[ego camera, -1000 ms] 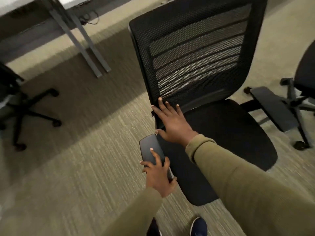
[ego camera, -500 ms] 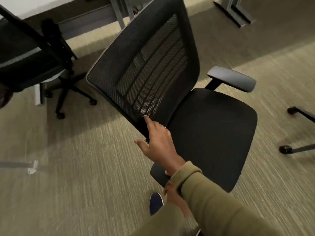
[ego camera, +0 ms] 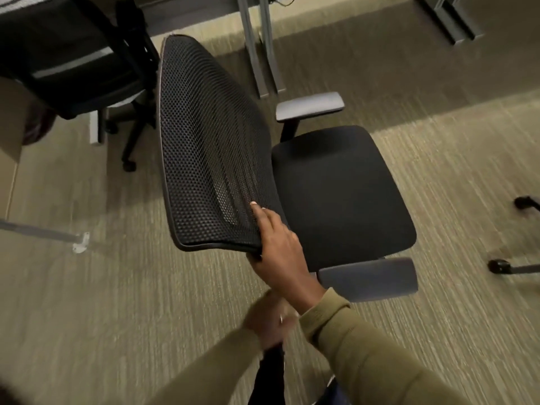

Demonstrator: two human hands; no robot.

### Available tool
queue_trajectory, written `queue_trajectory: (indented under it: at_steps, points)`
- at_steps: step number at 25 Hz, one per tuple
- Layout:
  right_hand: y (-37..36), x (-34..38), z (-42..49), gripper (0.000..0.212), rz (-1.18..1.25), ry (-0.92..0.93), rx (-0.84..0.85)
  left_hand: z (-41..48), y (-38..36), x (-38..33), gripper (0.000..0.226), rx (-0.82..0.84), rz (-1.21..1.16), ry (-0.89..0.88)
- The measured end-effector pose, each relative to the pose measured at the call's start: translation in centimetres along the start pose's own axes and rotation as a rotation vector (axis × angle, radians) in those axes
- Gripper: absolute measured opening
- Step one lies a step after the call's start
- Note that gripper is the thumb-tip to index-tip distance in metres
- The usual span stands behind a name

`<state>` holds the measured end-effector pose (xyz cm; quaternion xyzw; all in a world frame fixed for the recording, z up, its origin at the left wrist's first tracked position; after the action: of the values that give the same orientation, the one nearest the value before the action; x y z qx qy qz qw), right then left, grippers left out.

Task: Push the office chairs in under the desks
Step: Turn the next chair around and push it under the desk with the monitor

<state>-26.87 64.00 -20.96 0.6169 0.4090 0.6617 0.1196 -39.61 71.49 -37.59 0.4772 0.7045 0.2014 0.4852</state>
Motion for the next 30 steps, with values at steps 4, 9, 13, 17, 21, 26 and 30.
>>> queue_trajectory:
  at_steps: [4,9,13,17,21,26,30]
  points:
    - [1.7,-1.4,-1.5,0.081,0.046,0.012,0.026,-0.7,9.6,5.1,0.069,-0.098,0.203,0.122]
    - [4.4,-2.5,-2.9,0.069,0.032,0.020,0.054,-0.9,16.9,7.8,0.062,-0.343,0.036,0.288]
    - [6.9,-4.7,-4.3,0.067,0.010,-0.036,0.138,-1.3,24.5,8.6,0.068,-0.546,0.061,0.363]
    - [10.3,-6.6,-5.9,0.060,-0.038,-0.120,0.217,-2.8,31.9,7.9,0.073,-0.894,-0.022,0.326]
    - [15.8,-6.6,-7.1,0.049,-0.252,-0.226,0.386,-3.6,36.9,5.1,0.078,-1.041,0.085,0.120]
    - [22.3,-0.9,-9.8,0.037,-0.305,-0.221,-0.059,-3.6,36.0,-0.2,0.093,-0.663,0.500,-0.229]
    - [19.6,4.0,-11.3,0.071,-0.331,-0.018,-0.112,-4.7,33.1,-3.2,0.096,-0.618,0.543,-0.243]
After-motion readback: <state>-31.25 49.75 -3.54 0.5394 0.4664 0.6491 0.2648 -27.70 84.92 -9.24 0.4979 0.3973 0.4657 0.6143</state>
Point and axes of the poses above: each hand's wrist, its own z-axis towards the middle knuckle, its own y-axis out of the back of the hand, x = y × z, the point moved 1 cm from there along z, towards the middle knuckle, and after that the axes turned 1 degree about y, right-handed, at the moved point
